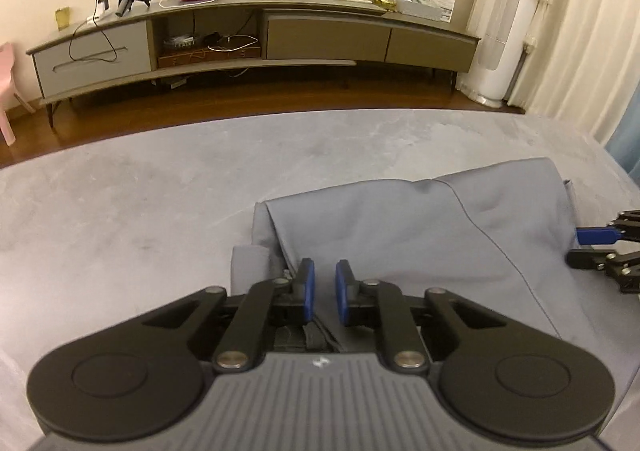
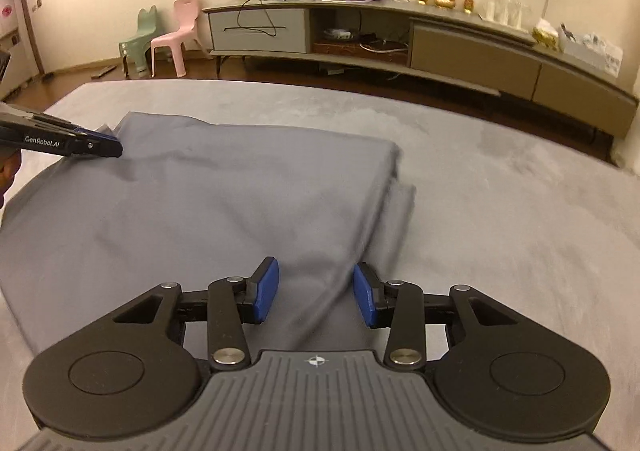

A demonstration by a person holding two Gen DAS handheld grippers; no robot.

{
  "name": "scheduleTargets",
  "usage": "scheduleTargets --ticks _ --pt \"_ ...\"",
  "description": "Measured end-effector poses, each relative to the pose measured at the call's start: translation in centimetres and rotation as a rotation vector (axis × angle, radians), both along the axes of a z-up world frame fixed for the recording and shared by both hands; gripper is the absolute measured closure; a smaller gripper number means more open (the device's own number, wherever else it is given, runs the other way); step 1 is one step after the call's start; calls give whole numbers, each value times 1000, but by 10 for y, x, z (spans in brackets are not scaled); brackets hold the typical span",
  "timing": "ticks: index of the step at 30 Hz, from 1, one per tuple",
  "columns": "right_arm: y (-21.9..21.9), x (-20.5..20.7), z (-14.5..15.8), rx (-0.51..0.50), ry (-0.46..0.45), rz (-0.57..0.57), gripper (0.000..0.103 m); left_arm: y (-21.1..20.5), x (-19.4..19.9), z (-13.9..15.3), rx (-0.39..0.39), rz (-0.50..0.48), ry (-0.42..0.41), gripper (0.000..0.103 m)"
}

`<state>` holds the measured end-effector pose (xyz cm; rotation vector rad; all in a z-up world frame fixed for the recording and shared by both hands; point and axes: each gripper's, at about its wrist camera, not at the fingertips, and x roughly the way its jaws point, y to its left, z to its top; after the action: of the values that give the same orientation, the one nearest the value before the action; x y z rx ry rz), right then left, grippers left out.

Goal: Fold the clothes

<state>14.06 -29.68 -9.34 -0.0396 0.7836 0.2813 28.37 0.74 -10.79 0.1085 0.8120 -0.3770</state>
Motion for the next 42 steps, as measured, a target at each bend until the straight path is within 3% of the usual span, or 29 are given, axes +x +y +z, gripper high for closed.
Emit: scheduleTargets --ticks 2,3,5,7,9,11,12,14,16,19,22,24,27,30,35,38,39,41,42 --pt "-4 -7 12 -26 -3 -56 59 0 -18 19 13 34 -61 87" --pt "-4 -14 20 -43 -19 -86 60 1 -36 31 -27 16 -93 85" --pt "13 -38 40 -8 -61 -17 60 -2 -77 40 -118 -72 -76 84" --pt "33 -58 51 1 -77 63 60 -11 -109 26 -87 -139 -27 82" --pt "54 -71 36 -37 -11 151 61 -10 -122 -3 -14 -116 15 82" --pt "58 -85 5 -101 -15 160 61 9 -127 -7 -92 -58 16 81" --pt "57 -89 0 -107 -32 156 61 17 -129 -1 -105 -10 21 88" --pt "65 -93 11 -176 -24 116 61 30 -137 12 -153 13 2 81" --pt "77 -111 27 -175 -91 143 61 39 -142 13 -172 21 5 79" --pt "122 -133 22 -320 -177 256 52 49 -141 -2 -161 46 52 79" --pt "158 -128 -6 -501 -205 305 52 56 -140 -8 -213 63 80 79" --pt "173 -118 -26 -590 -217 316 57 59 -138 -9 -243 70 92 79" --pt "189 -115 -26 -601 -208 307 92 69 -132 -11 -301 77 117 79" --pt "200 -125 -14 -577 -218 314 97 76 -127 -13 -352 99 146 81" --pt "213 -155 -27 -652 -196 344 96 77 -128 1 -346 116 130 82" --pt "208 -161 -19 -635 -177 373 87 77 -145 34 -299 118 -15 82" --pt "200 -162 -7 -564 -152 381 71 72 -150 44 -293 83 -56 81" --pt "177 -160 18 -393 -136 340 59 59 -156 54 -283 5 -94 80" --pt "162 -157 31 -293 -146 289 59 50 -157 54 -276 -34 -90 80"
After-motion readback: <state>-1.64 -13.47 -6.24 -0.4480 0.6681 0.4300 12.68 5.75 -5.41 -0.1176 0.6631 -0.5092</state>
